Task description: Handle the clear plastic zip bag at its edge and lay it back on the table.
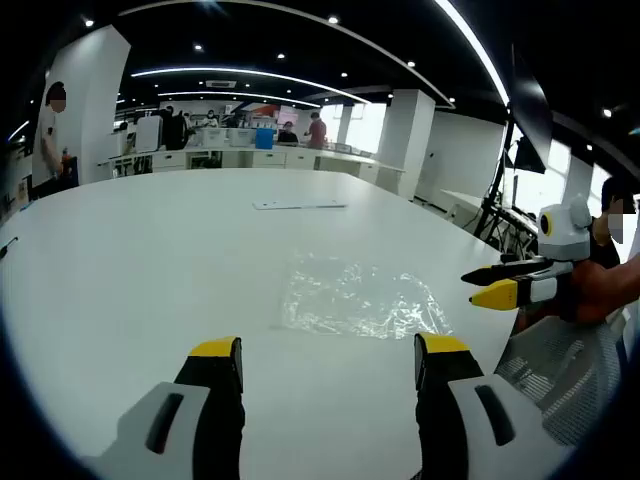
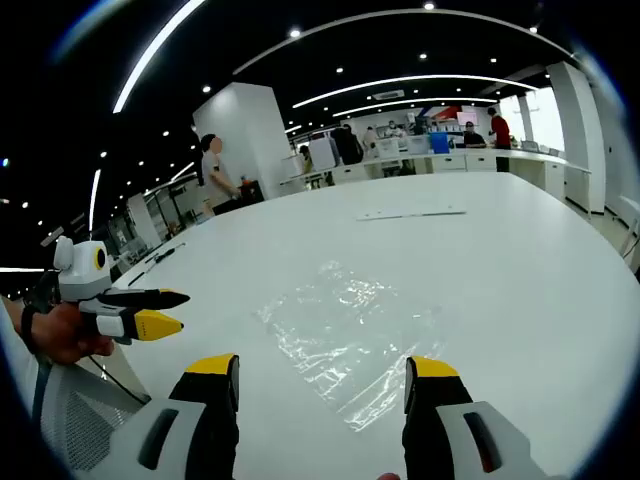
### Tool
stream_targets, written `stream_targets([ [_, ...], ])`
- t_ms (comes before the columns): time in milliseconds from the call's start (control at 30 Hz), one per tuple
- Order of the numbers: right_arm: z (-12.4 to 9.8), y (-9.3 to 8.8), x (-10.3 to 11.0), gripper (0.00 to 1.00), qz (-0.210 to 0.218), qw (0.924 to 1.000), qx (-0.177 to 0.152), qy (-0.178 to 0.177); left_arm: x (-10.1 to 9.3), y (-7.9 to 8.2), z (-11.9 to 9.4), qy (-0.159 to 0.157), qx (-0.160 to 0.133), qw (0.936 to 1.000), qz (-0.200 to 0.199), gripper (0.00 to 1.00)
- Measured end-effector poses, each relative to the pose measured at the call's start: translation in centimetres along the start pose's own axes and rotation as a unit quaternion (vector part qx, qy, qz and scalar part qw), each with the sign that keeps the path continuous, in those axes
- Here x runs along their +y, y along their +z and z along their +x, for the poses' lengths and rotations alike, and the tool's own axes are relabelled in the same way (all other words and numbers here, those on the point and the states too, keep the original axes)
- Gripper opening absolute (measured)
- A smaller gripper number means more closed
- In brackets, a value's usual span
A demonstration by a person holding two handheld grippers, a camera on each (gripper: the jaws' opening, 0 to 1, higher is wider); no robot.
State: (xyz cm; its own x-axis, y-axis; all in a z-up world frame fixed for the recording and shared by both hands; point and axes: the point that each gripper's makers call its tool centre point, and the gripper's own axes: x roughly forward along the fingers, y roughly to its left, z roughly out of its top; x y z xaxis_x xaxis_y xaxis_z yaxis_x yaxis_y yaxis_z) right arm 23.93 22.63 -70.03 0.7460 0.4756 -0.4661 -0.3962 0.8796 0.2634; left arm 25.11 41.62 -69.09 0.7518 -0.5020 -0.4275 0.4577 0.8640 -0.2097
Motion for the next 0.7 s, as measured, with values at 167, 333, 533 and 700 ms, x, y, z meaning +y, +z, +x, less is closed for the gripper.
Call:
stream_targets([
  [167, 0.06, -0.05, -0.24, 0.66, 0.001, 1.0000, -0.002, -0.002, 0.16, -0.11, 0.01, 0.002, 0.002, 1.0000, -0.001, 0.68],
  [333, 0.15, -0.15, -0.22, 0.66, 0.000, 1.0000, 0.000, 0.000, 0.25, -0.14, 0.03, 0.001, 0.001, 1.0000, -0.002, 0.68],
  [533, -0.04, 0.08, 0.02, 0.66, 0.002, 1.0000, -0.001, -0.001, 0.31, -0.13, -0.01, 0.003, 0.001, 1.0000, -0.004, 0.67],
  [700, -0.13, 0.05, 0.24, 0.66, 0.002, 1.0000, 0.004, 0.001, 0.29, -0.11, -0.06, 0.002, 0.000, 1.0000, -0.005, 0.67],
])
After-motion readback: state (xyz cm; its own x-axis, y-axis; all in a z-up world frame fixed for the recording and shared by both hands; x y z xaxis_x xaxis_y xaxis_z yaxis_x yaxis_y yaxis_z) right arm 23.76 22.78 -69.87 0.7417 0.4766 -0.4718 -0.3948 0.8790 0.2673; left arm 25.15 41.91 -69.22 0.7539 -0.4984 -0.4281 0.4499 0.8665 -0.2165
